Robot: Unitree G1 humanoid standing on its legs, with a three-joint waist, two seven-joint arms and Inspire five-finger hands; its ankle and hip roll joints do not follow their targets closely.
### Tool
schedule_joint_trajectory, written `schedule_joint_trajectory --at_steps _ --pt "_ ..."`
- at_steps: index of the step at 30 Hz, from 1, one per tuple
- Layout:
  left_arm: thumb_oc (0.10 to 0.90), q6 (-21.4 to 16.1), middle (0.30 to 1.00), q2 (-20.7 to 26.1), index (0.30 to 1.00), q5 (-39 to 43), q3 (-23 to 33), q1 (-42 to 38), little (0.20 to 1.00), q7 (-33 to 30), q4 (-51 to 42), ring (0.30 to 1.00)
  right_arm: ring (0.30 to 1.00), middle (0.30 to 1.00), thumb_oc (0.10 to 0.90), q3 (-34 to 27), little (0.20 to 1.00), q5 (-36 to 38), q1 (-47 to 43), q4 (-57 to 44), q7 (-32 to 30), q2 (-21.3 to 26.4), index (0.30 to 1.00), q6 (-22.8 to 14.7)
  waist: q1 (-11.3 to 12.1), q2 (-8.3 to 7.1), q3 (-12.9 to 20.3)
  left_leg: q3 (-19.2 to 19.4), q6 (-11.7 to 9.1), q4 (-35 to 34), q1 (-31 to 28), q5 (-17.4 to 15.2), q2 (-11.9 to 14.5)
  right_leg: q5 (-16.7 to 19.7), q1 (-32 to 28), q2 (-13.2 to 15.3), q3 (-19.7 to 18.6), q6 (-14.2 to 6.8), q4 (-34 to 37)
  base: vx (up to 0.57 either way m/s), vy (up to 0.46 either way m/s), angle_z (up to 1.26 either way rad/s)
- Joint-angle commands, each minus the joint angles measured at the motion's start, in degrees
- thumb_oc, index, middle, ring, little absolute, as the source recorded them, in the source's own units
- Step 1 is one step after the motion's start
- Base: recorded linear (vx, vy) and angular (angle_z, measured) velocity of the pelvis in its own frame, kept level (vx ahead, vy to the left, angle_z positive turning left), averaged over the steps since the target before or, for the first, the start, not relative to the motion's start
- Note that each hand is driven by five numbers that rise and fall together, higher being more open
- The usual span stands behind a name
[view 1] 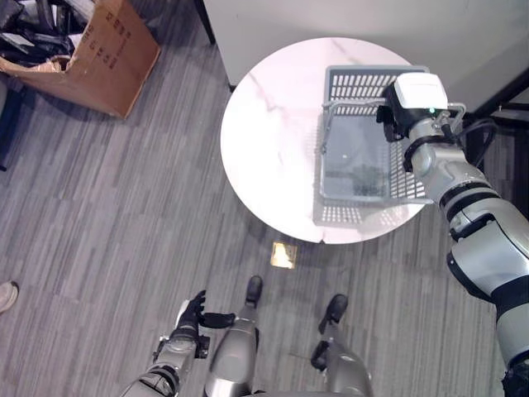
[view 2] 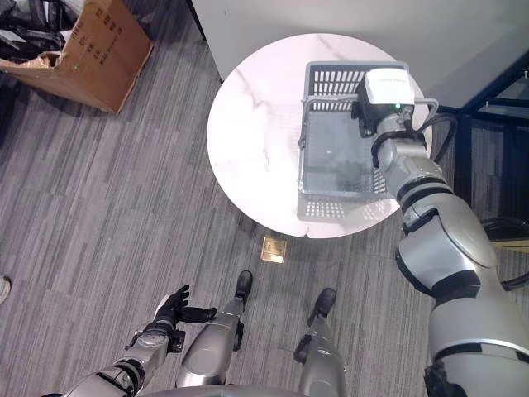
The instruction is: Get the vegetables into the basket
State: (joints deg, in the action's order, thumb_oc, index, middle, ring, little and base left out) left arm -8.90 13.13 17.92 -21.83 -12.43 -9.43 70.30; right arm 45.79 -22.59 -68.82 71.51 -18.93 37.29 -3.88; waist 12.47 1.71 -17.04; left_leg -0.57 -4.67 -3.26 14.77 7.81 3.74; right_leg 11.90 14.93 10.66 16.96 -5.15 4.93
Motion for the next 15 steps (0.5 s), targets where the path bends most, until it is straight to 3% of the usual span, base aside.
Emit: schedule_joint_trajectory --at_steps 1,11,12,13,15 --pt "0.9 0.73 1.0 1.64 1.0 -2.74 -2.67 2.56 1.0 0.02 3.89 1.0 0.3 0.3 0.4 0.61 0.3 1.46 -0.69 1.86 0.81 1.99 0.3 0.72 -0.78 -2.0 0.15 0.9 -1.25 -1.74 -0.09 -0.6 0.51 0.52 -3.67 4.87 -3.99 -6.97 0.07 -0.04 0.011 -0.05" --pt "0.9 1.31 1.0 1.96 1.0 -4.02 -1.31 2.66 1.0 0.41 4.61 1.0 0.3 0.3 0.4 -0.91 0.3 4.79 3.57 -3.44 3.04 -2.12 0.3 -0.36 -2.79 -2.83 0.3 2.45 -1.47 -1.74 -0.94 -0.42 1.34 0.79 -2.82 4.21 -5.61 -6.38 -0.13 -0.06 -0.006 -0.17" --pt "0.9 1.3 1.0 2.05 1.0 -4.02 -1.28 2.72 1.0 0.43 4.61 1.0 0.52 0.52 0.557 -0.77 0.52 4.55 3.33 -3.22 3.07 -2.44 0.52 -0.42 -2.88 -2.82 0.35 2.5 -1.55 -1.74 -0.88 -0.35 1.39 0.81 -2.73 4.17 -5.61 -6.36 -0.12 -0.02 -0.011 -0.05" --pt "0.9 1.27 1.0 2.11 1.0 -3.96 -1.27 2.72 1.0 0.41 4.59 1.0 1.0 1.0 0.9 -0.45 1.0 4.26 2.98 -2.44 3.08 -2.81 1.0 -0.34 -2.87 -2.79 0.36 2.46 -1.57 -1.74 -0.81 -0.31 1.42 0.8 -2.69 4.13 -5.54 -6.34 -0.11 -0.05 -0.019 -0.03" --pt "0.9 1.18 1.0 2.14 1.0 -3.89 -1.35 2.89 1.0 0.45 4.53 1.0 1.0 1.0 0.9 -0.29 1.0 3.86 2.31 -1.09 3.03 -3.34 1.0 -0.3 -2.86 -2.66 0.38 2.54 -1.63 -1.74 -0.65 -0.21 1.45 0.88 -2.58 4.09 -5.61 -6.33 -0.03 -0.04 -0.018 0.0"
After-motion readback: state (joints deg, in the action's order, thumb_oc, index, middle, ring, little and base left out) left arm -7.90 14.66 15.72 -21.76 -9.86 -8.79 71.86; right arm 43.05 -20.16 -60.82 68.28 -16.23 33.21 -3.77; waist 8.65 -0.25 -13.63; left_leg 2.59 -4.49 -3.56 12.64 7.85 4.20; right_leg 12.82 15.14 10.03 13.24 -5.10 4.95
